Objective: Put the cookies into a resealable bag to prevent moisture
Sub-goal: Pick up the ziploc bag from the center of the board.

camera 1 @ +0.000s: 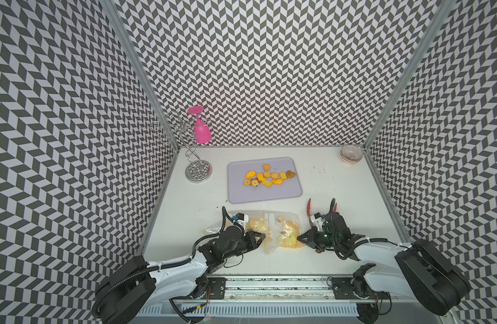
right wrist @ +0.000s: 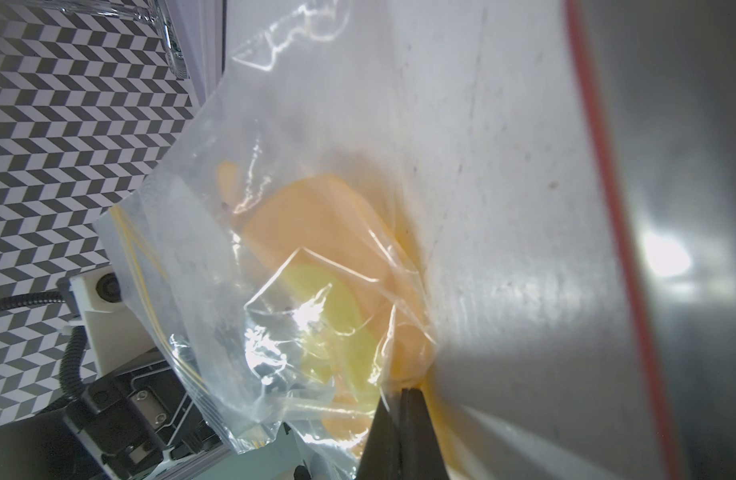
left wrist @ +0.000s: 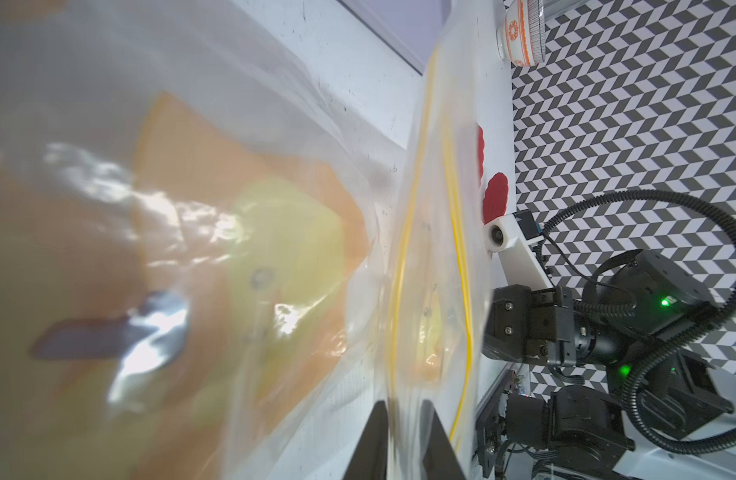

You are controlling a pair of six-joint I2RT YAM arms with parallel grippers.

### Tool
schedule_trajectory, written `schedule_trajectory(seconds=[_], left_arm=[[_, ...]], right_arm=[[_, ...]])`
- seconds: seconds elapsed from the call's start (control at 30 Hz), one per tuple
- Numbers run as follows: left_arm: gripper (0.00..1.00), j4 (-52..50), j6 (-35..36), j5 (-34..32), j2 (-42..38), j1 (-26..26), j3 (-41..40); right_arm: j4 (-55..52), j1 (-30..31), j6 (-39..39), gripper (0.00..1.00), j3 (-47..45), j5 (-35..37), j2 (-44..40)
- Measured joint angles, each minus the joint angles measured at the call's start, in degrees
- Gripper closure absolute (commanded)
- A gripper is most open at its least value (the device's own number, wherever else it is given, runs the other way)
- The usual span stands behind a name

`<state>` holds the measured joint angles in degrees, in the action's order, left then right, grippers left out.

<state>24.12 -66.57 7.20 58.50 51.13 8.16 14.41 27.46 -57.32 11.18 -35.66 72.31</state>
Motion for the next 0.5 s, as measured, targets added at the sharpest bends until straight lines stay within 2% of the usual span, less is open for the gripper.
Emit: schedule_trajectory(seconds=[0.13,0.17,0.23,0.3,0.33,0.4,0.5], left_arm=[[0.97,-0.6,0.3,-0.3,-0.4,0.2,0.2],[0.99,-1.5,0.5,-0.5,-0.8,0.2,0.5],[1.0,-4.8,1.3,-1.4,-1.9,0.2,2.2],[1.0,-9.1,2.5,-2.3,-3.3,0.2,5.4],[1.0,-11.7,3.3,-2.9,-3.9,0.0,7.7],[1.0,-17.2,5.3,-3.6,-4.5,-1.0,13.0],[1.0,-26.7,9.7,-4.3,-3.8,-4.4,22.8]], right_arm=[[-0.8,0.0,0.3,0.93,0.3,-0.2,0.0],[-1.6,0.0,0.8,0.84,0.5,-0.1,-0.2],[-5.3,0.0,2.0,0.6,1.8,0.6,-1.6],[-9.7,0.0,4.2,0.43,4.2,2.3,-4.9],[-12.2,0.0,5.5,0.38,5.9,3.9,-7.3],[-16.7,0.0,8.3,0.35,9.9,8.2,-12.2],[-21.5,0.0,12.2,0.26,15.6,16.5,-19.8]])
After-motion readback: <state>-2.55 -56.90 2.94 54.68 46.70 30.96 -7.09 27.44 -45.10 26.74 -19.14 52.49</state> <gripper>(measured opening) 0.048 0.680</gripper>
